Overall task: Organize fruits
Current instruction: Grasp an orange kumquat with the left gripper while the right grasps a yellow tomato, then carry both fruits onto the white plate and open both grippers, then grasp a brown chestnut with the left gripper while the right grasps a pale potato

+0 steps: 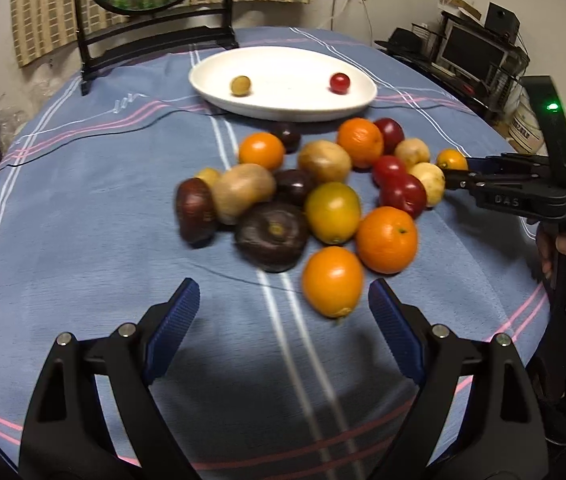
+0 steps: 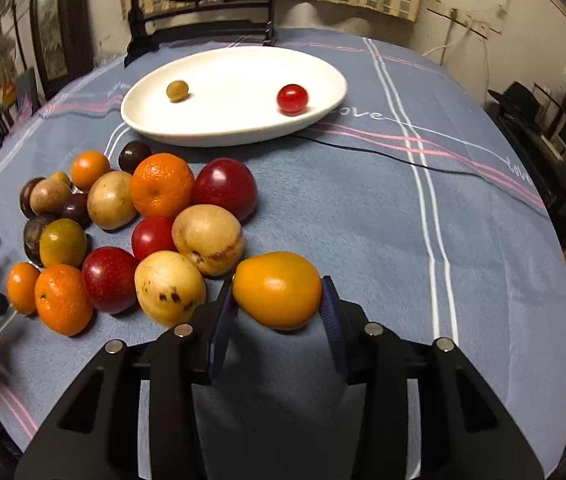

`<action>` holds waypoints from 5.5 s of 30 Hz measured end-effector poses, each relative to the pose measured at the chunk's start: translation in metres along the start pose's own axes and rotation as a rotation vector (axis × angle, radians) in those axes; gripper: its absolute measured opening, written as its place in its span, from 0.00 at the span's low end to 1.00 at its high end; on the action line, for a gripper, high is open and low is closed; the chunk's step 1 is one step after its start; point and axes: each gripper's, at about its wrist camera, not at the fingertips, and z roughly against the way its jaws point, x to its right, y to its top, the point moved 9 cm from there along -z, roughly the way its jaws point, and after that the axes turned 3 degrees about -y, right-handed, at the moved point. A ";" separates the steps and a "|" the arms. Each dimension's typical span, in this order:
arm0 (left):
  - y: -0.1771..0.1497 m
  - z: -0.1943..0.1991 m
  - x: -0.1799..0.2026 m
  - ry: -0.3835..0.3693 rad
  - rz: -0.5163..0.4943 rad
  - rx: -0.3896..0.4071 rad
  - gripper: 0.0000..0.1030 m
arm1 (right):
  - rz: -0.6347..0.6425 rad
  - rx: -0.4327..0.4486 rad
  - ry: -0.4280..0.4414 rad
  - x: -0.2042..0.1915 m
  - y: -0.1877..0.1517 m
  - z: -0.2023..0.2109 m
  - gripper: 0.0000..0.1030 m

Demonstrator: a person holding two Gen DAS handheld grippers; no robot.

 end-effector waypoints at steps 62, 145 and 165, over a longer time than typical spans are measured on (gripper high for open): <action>0.186 -0.133 -0.061 0.150 0.087 -0.037 0.46 | 0.054 -0.034 0.008 -0.028 0.144 -0.092 0.56; 0.025 -0.031 -0.079 0.210 0.057 -0.033 0.79 | 0.015 0.063 0.109 -0.044 -0.003 0.020 0.36; 0.041 -0.021 -0.083 0.151 0.085 0.025 0.23 | -0.001 0.098 0.121 -0.046 0.004 0.031 0.36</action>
